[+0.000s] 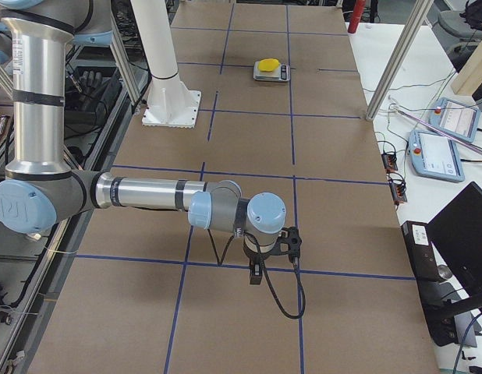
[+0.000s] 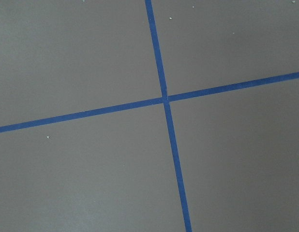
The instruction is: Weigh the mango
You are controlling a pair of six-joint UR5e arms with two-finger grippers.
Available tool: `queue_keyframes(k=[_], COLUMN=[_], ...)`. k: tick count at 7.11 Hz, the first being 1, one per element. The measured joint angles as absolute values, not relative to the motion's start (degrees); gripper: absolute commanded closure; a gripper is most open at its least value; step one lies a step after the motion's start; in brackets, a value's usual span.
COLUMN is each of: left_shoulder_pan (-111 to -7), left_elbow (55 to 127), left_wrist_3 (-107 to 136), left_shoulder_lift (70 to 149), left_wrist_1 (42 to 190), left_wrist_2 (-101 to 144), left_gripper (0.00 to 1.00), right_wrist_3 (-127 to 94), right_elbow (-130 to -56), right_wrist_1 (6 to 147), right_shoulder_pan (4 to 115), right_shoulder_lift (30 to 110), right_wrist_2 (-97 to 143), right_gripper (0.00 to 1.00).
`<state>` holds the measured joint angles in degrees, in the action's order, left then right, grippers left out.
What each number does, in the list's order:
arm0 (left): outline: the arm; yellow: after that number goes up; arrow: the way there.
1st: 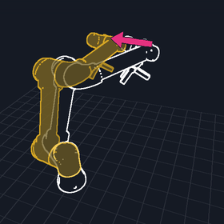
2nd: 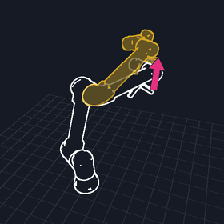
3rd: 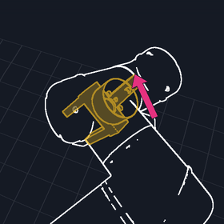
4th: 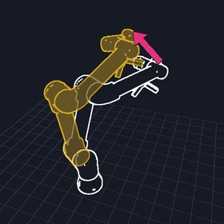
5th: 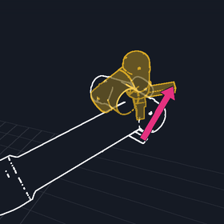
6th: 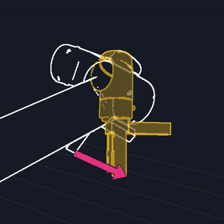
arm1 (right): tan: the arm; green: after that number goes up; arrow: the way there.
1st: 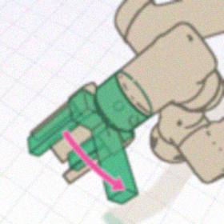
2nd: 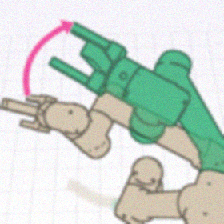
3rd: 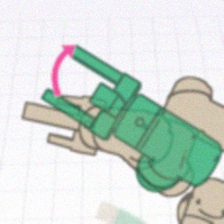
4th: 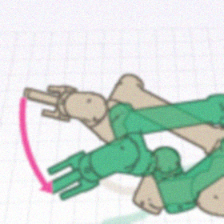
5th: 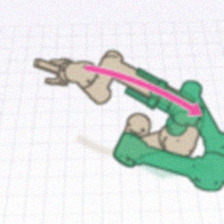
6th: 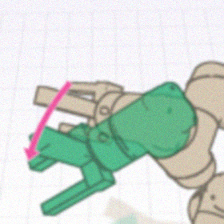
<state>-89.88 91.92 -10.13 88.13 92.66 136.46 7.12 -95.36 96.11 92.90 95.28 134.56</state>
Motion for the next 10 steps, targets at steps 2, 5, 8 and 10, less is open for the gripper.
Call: queue_keyframes(k=[2,5,8,10], left_shoulder_pan=[-89.91,-90.02,-90.09,-90.09], left_elbow=[91.23,90.32,90.58,90.74], left_wrist_3=[-9.93,-9.18,-3.61,-3.13], left_shoulder_lift=[87.52,87.27,87.26,87.33], left_wrist_1=[94.54,94.56,94.56,94.57], left_wrist_2=[136.58,135.7,134.87,134.77], left_gripper=[0.0,0.0,0.0,0.0], right_wrist_3=[7.12,7.12,7.12,7.12], right_elbow=[-95.36,-95.36,-95.36,-95.36], right_wrist_1=[96.15,96.15,96.13,96.15], right_shoulder_pan=[92.9,92.9,92.9,92.9], right_shoulder_lift=[95.27,95.3,95.27,95.3], right_wrist_2=[134.56,134.56,134.56,134.56], right_gripper=[0.0,0.0,0.0,0.0])
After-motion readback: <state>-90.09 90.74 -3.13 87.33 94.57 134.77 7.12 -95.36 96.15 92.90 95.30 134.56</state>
